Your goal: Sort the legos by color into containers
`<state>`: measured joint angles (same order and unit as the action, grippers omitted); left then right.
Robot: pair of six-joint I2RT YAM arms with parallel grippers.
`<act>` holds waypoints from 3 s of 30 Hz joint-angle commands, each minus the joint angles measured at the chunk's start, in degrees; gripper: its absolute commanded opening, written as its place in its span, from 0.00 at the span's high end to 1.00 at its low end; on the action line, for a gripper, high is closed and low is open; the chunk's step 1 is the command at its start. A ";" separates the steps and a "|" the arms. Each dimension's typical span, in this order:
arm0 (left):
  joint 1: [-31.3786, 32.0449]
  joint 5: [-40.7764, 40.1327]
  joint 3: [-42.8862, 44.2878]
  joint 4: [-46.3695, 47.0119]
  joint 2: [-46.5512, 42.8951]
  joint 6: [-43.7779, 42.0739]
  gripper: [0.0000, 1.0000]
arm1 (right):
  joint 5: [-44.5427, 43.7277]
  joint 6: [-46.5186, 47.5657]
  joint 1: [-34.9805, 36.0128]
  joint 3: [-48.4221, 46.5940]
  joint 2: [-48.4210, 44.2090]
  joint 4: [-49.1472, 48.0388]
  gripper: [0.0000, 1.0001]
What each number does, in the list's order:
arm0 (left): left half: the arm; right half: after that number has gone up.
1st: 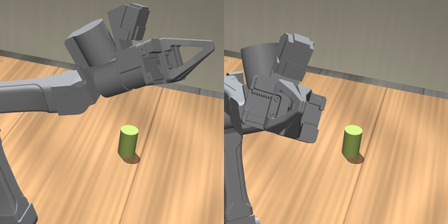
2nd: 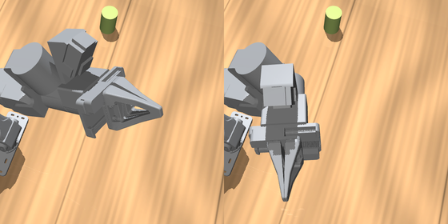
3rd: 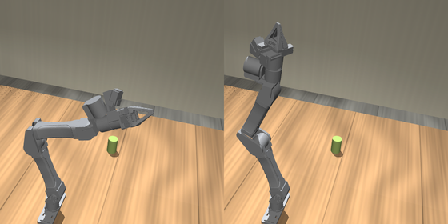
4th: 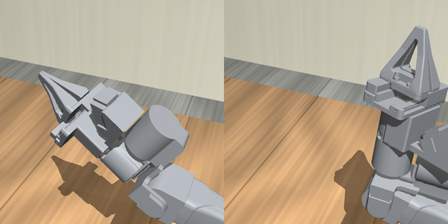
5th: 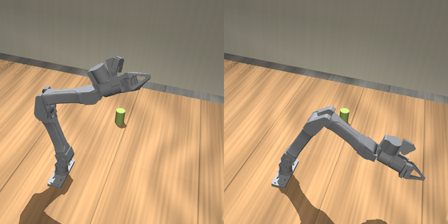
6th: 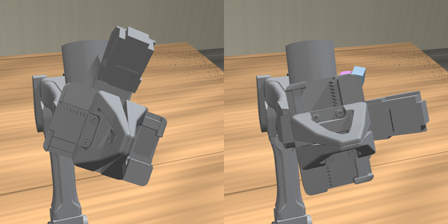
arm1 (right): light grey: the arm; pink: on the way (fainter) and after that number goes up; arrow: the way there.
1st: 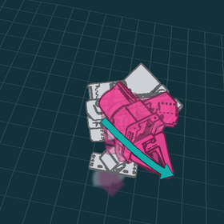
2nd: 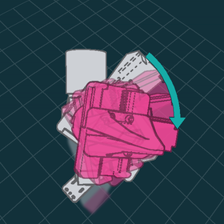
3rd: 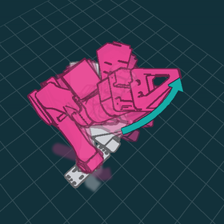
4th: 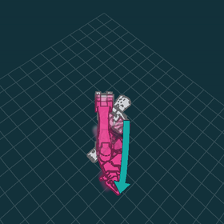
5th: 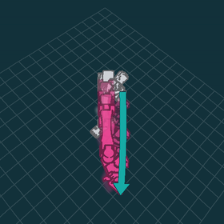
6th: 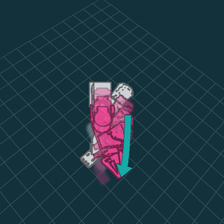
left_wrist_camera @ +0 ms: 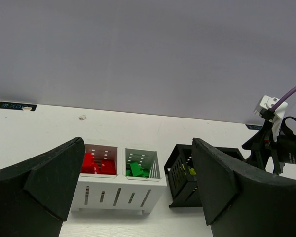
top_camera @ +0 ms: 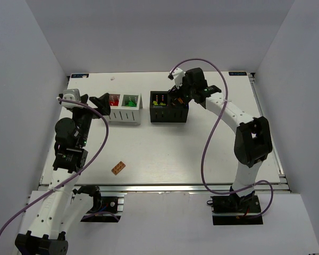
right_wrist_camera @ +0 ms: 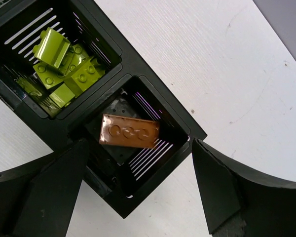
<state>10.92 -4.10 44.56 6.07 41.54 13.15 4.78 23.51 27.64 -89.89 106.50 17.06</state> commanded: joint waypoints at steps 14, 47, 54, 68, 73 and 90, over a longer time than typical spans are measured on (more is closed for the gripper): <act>0.33 2.95 2.28 -3.05 5.83 6.53 0.59 | 4.35 -1.00 -1.71 7.43 -16.65 -5.01 0.11; 15.27 -17.52 -2.09 -52.65 26.76 33.17 0.17 | 35.13 -2.68 5.50 38.12 -52.35 3.51 0.16; 15.71 -15.51 -7.19 -51.33 24.12 35.98 0.14 | 35.30 -2.76 5.58 38.38 -51.66 3.15 0.14; 16.68 -10.41 -11.07 -46.15 28.15 36.87 0.10 | 35.21 -2.85 5.50 38.38 -51.39 3.33 0.11; 17.38 -9.44 -11.68 -44.83 29.47 36.95 0.09 | 35.30 -2.85 5.58 38.56 -51.48 3.24 0.11; 22.13 -10.67 -11.25 -50.62 27.28 39.85 0.09 | 35.30 -2.76 5.58 38.38 -51.57 3.33 0.11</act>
<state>32.18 -14.55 33.47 -42.96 70.28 51.46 40.01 21.12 33.01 -51.59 55.33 22.13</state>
